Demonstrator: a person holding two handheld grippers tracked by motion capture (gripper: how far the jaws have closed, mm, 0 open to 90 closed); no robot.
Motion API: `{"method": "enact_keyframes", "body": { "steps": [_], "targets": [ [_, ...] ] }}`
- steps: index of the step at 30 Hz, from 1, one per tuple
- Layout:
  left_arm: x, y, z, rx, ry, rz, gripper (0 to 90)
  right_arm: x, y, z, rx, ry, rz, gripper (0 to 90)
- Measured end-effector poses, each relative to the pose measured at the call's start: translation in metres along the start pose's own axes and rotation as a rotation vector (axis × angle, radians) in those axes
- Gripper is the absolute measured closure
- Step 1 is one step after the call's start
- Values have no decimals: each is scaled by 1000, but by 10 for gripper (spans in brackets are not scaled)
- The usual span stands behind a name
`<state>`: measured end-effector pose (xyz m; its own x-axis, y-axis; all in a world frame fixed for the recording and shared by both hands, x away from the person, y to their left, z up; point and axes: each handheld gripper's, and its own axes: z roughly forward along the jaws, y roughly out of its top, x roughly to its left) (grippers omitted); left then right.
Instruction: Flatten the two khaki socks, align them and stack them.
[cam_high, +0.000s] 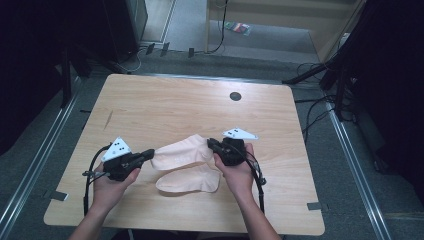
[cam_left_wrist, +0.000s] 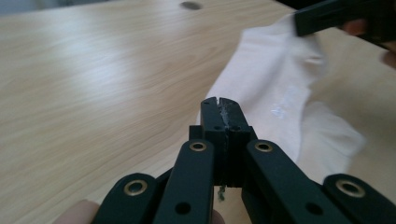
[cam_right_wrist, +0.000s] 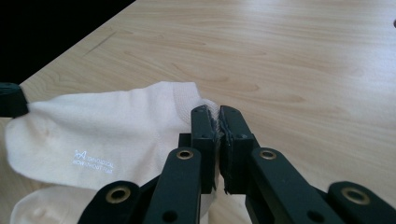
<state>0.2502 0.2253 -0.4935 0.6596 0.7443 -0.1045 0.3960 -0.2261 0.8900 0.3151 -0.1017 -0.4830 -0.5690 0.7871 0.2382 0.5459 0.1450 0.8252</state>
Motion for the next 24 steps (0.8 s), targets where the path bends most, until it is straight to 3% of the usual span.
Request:
{"method": "enact_keyframes", "body": {
  "steps": [1,2,4,12,21,22,24],
  "targets": [
    [0,0,0,0,0,0,900,0,0,0,0,0,0,861],
    [-4,-1,-3,15,-29,37,900,1,-8,-7,3,5,11,861],
    [-7,-3,-5,34,-54,53,900,2,-15,-14,11,8,19,861],
    [-13,-11,-7,88,-131,78,900,8,-45,-36,50,42,60,861],
    [-14,-21,6,153,-156,69,900,4,-65,-35,70,21,59,861],
    [-15,-26,12,188,-141,88,900,3,-70,-29,85,13,64,860],
    [-15,-28,16,203,-130,85,900,4,-74,-26,98,1,64,860]
  ]
}}
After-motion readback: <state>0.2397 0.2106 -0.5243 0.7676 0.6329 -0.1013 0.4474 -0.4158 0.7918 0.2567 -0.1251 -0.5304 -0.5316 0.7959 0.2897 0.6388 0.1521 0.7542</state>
